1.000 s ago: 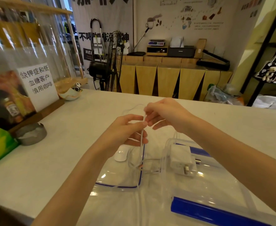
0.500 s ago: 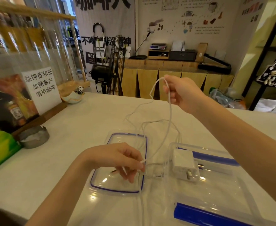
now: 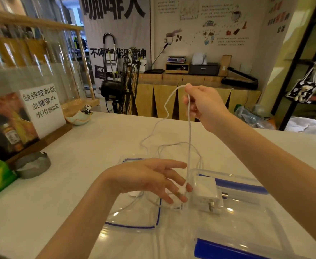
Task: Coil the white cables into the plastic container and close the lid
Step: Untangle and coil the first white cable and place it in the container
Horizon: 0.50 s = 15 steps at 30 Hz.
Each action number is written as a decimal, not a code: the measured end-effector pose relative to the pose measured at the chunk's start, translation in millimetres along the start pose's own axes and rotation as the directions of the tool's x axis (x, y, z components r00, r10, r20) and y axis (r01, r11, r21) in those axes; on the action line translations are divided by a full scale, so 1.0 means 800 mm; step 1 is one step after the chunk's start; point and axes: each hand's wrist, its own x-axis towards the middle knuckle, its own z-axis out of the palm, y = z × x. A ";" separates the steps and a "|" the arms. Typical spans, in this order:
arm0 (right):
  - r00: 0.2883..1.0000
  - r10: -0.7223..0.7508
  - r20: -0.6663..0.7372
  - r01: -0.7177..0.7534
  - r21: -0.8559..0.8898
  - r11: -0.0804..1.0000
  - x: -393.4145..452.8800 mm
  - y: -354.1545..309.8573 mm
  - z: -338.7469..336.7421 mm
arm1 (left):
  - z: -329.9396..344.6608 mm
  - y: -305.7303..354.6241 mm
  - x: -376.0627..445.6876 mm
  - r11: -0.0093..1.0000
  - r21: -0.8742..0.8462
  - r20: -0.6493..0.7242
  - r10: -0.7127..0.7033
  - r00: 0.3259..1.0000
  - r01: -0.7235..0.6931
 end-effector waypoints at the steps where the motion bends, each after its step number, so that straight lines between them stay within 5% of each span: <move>1: 1.000 -0.014 -0.012 0.014 0.011 1.000 0.000 -0.001 -0.001 | 0.002 0.004 0.004 0.996 -0.088 -0.027 -0.003 1.000 0.000; 5: 0.997 -0.048 -0.053 0.054 0.123 0.991 -0.001 -0.012 -0.003 | 0.009 0.015 0.024 0.968 -0.251 -0.266 -0.054 0.962 -0.015; 10: 0.994 -0.046 -0.094 0.066 0.215 0.974 -0.001 -0.029 -0.012 | 0.010 0.017 0.048 0.953 -0.264 -0.372 0.041 0.927 -0.148; 15: 0.970 -0.066 -0.235 0.084 0.066 0.994 0.012 -0.025 -0.041 | -0.004 0.033 0.041 0.833 -0.420 -0.460 0.148 0.875 -0.362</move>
